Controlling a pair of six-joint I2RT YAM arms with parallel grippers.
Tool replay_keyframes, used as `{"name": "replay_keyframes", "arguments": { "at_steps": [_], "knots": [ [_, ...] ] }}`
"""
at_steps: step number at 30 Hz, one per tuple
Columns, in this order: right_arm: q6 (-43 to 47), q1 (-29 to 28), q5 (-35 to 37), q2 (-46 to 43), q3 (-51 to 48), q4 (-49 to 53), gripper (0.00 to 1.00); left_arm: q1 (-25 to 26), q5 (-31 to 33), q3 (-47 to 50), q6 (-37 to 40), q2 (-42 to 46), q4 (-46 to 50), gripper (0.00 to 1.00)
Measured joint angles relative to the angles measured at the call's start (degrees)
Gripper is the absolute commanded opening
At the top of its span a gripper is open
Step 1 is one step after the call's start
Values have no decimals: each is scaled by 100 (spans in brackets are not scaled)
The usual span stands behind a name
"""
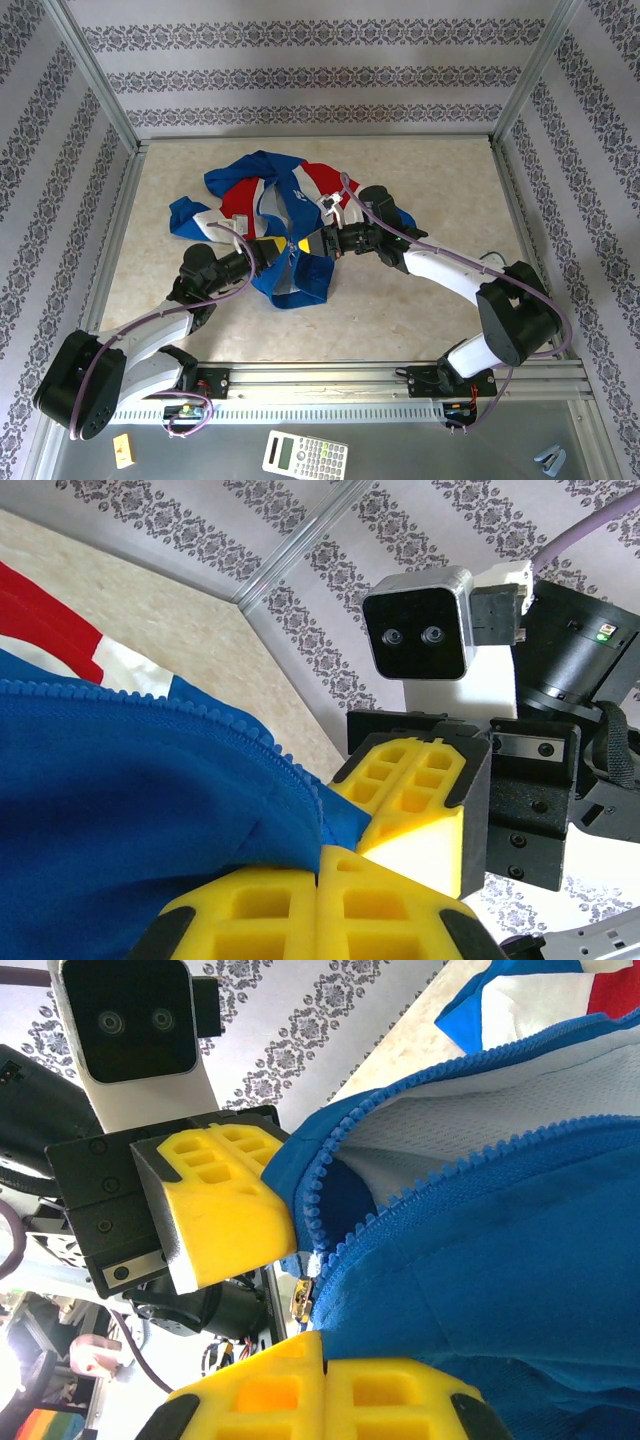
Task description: Zip up the jacket
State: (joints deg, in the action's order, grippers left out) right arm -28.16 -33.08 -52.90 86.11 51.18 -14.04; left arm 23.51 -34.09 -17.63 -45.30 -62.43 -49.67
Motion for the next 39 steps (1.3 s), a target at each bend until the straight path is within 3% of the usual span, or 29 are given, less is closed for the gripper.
{"name": "replay_keyframes", "arguments": {
  "at_steps": [13,28,39],
  "knots": [
    [-42,0,24,72,-44,-216,0,0,-2,109,-262,-17,-273,0],
    [-525,35,131,111,-382,-1222,0,0,20,291,-815,-538,-1137,0],
    [-688,33,225,151,-422,-1458,0,-2,-136,216,-850,-323,-702,0]
  ]
}}
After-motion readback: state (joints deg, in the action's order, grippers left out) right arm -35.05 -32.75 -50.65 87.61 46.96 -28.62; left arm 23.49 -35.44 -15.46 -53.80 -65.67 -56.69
